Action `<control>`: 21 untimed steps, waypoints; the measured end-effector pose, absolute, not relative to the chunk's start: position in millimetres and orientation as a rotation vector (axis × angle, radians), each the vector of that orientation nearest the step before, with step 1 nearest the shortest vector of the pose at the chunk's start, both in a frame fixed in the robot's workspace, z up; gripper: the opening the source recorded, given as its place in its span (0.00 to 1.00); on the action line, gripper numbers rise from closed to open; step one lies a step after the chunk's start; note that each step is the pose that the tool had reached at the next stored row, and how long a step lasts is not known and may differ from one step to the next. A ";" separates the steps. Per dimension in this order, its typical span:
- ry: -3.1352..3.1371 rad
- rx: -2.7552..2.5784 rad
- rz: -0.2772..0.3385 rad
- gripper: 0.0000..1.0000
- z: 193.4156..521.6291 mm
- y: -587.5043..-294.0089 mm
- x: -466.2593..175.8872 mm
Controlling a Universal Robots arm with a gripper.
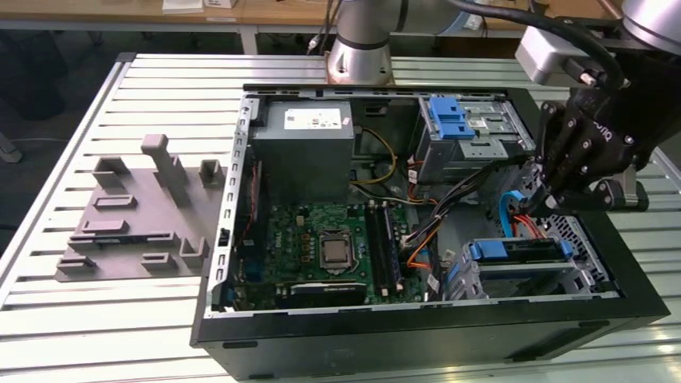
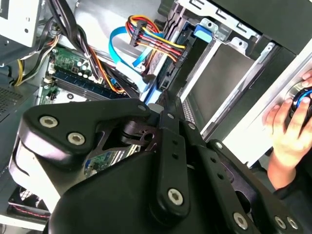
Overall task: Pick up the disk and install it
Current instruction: 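Insert the second disk wire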
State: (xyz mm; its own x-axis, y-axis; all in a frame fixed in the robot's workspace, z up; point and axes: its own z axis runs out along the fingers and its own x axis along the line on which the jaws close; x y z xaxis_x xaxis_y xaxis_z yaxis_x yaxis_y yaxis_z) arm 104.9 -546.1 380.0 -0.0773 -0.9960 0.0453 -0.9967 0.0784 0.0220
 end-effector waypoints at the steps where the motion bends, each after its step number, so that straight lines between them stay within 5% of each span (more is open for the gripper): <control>1: -2.271 2.100 0.023 0.11 381.3 -545.7 104.7; 16: -2.254 2.129 0.034 0.11 379.7 -533.7 104.6; 21: -2.226 2.159 0.034 0.24 379.6 -533.1 104.5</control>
State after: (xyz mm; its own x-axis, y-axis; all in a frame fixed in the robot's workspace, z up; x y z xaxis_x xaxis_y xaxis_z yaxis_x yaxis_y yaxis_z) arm 104.5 -533.1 379.6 -0.0304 -0.9985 0.0446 -0.9994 0.0310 0.0123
